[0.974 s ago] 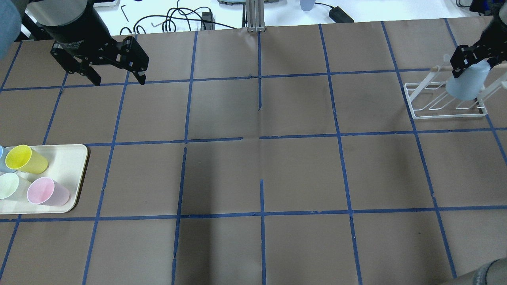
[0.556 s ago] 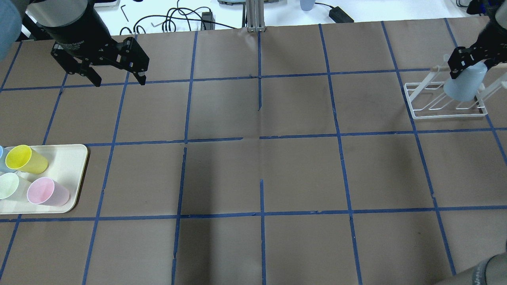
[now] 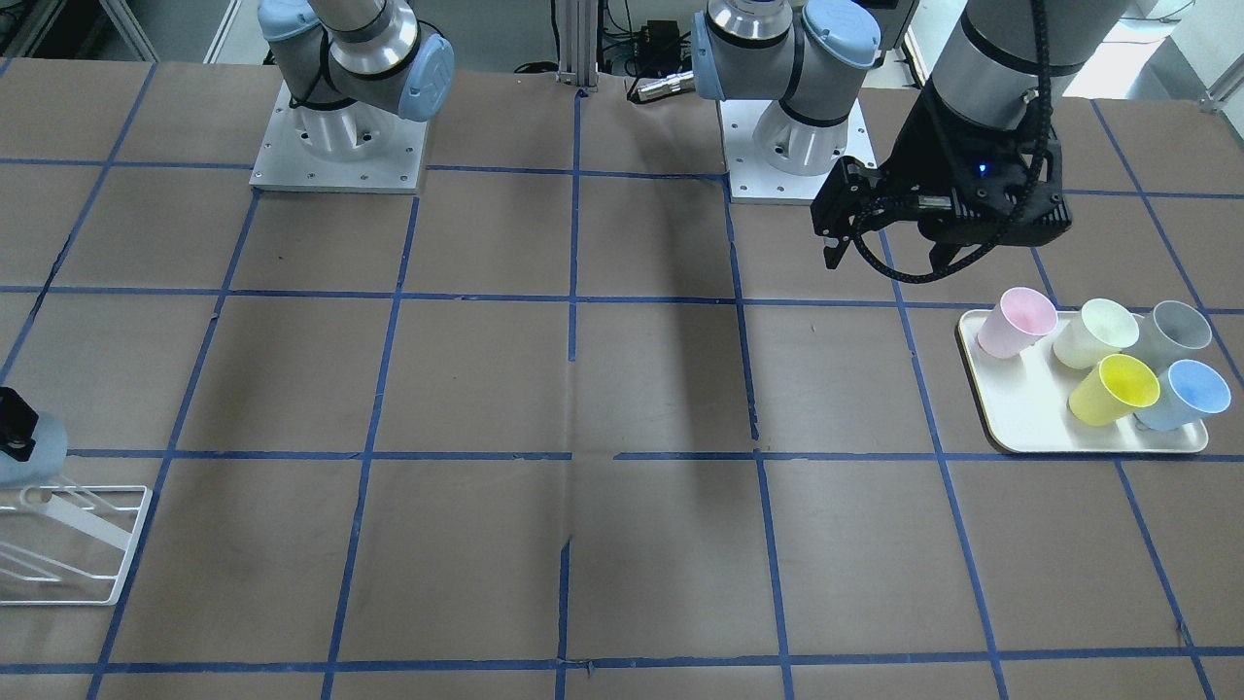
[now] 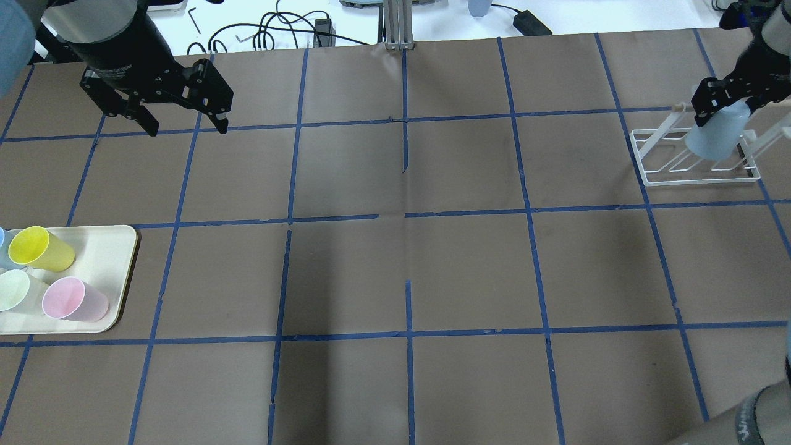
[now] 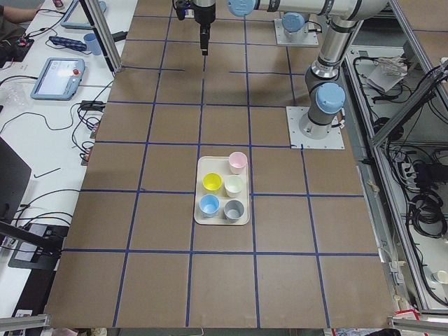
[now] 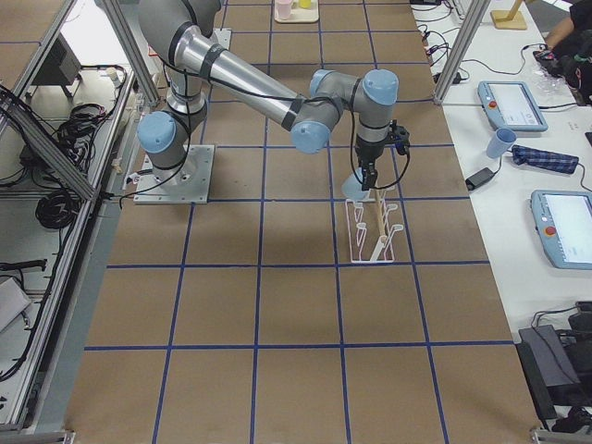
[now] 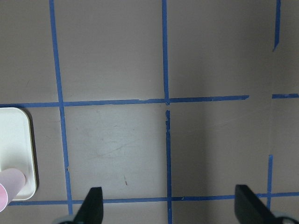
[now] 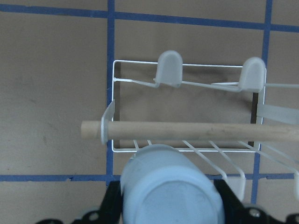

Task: Transfer IKEA cup to right arm and place on rack

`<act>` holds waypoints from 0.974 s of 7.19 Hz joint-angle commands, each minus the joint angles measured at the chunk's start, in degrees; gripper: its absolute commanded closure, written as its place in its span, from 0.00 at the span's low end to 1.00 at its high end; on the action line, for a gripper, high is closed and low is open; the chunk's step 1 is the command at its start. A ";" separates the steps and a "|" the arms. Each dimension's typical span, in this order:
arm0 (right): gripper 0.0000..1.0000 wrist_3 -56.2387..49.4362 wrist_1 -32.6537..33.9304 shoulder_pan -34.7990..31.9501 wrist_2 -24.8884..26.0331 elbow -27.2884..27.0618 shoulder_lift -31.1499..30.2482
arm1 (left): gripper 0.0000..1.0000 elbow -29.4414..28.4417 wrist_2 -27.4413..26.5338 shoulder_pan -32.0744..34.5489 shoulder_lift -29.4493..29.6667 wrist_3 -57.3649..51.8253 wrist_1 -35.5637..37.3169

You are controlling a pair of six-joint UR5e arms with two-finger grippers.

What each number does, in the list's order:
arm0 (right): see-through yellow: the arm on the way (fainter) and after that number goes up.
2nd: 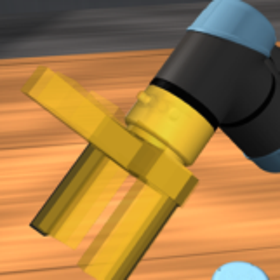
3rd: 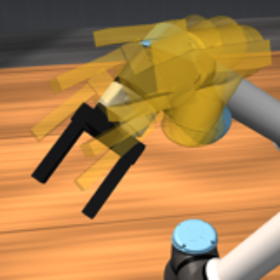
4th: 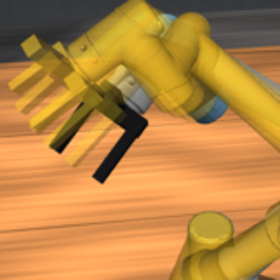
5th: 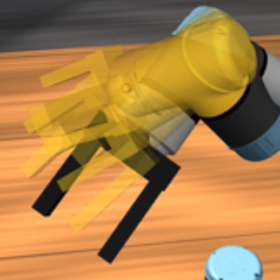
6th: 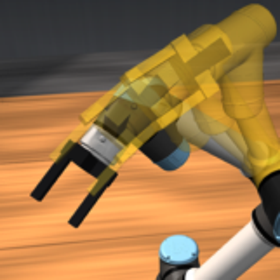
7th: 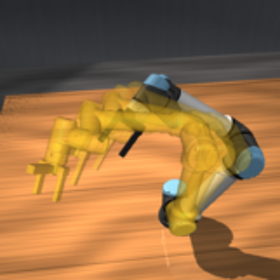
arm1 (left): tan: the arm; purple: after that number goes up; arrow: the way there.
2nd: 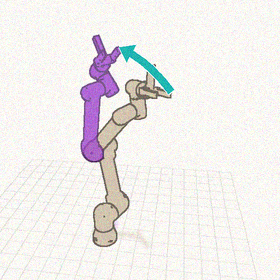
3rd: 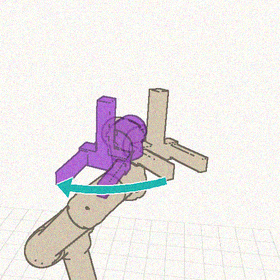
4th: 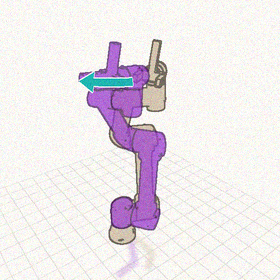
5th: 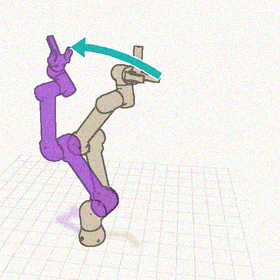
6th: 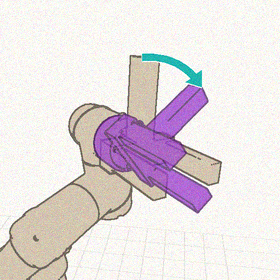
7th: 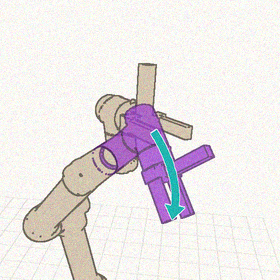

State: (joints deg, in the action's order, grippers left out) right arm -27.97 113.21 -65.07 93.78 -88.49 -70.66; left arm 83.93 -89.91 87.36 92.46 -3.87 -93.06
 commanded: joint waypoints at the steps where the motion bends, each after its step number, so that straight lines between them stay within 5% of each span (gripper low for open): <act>1: 0.00 -0.07 0.25 -0.06 -0.62 0.51 0.09 | 0.00 -0.08 0.00 0.00 0.00 0.00 0.07; 4: 0.00 -0.16 -2.45 -0.67 -0.44 1.04 -3.41 | 0.00 -0.08 0.00 0.00 0.00 0.00 0.16; 7: 0.00 0.37 -15.86 -2.24 -0.44 3.67 -11.23 | 0.00 -0.08 0.00 0.00 0.00 0.00 0.16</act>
State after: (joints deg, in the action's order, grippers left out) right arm -27.94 103.65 -66.30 93.34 -86.29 -78.78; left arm 83.85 -89.91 87.36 92.46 -3.87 -92.90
